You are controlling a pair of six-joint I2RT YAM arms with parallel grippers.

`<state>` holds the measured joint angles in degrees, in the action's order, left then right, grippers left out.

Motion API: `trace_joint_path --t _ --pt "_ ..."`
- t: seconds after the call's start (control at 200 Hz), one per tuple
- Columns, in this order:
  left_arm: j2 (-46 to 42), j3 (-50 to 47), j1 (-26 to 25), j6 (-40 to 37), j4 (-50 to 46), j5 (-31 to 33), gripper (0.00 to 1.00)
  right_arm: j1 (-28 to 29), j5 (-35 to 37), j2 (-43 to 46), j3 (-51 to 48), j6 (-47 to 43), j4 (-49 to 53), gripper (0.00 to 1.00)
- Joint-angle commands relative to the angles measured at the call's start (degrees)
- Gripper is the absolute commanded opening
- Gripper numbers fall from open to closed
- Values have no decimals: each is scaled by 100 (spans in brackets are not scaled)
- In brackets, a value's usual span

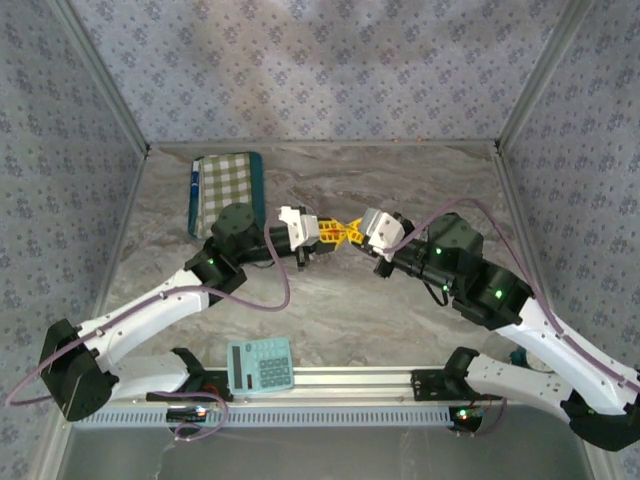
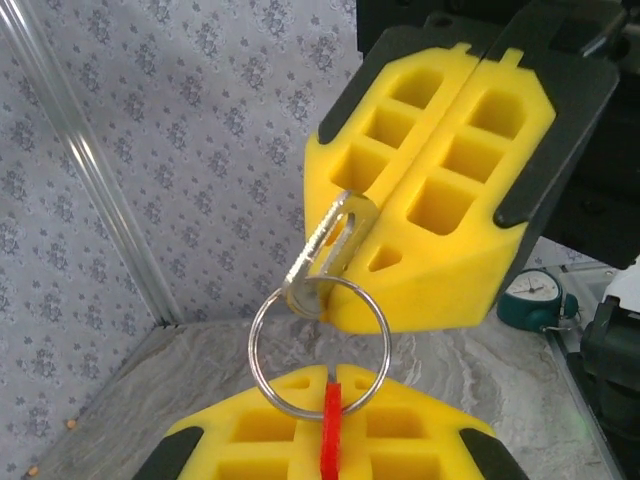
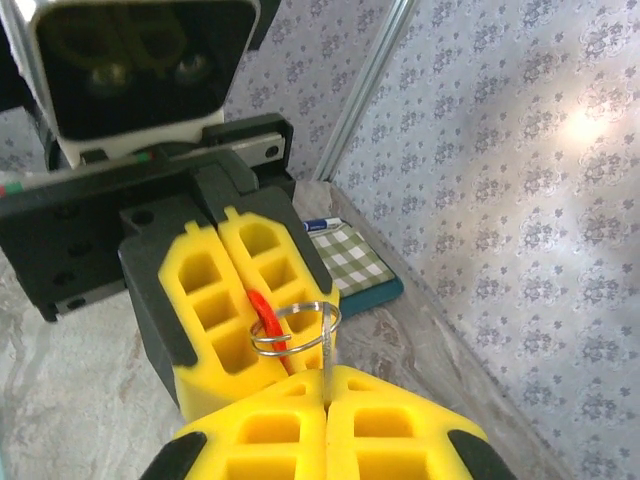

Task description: Remove the keys from the keyring

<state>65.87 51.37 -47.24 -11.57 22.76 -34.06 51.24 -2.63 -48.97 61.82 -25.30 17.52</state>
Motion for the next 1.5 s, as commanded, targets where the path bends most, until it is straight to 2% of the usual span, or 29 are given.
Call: trace_joint_path --t 0.0,0.255,0.325,0.415,0.545,0.79,0.915,1.079,1.184,1.314,1.494 --pt "-169 -62 83 230 102 -256 0 35 208 183 -204 -430 -173 0" --pt "-69 84 133 471 -23 -516 0 65 215 335 -277 -419 -240 0" --pt "25 244 109 314 -373 -565 0 69 209 294 -140 -348 -146 0" --pt "122 434 51 113 -831 -165 23 79 161 181 128 -149 56 0" --pt "100 268 -3 103 -523 160 43 74 234 -11 487 52 432 0" --pt "39 -14 -77 78 -197 828 48 79 694 -634 1292 292 1433 0" --pt "-53 -315 -66 315 210 1522 64 77 794 -978 1651 380 2007 0" --pt "-118 -452 63 584 218 1467 67 26 766 -1439 2114 585 2629 0" --pt "-174 -558 184 716 221 1195 68 0 756 -1638 2317 631 2890 0" --pt "-268 -810 229 657 495 1176 70 -49 595 -1697 2411 712 2969 0" --pt "-82 -690 237 603 586 902 70 -115 392 -1831 2558 906 3067 0"
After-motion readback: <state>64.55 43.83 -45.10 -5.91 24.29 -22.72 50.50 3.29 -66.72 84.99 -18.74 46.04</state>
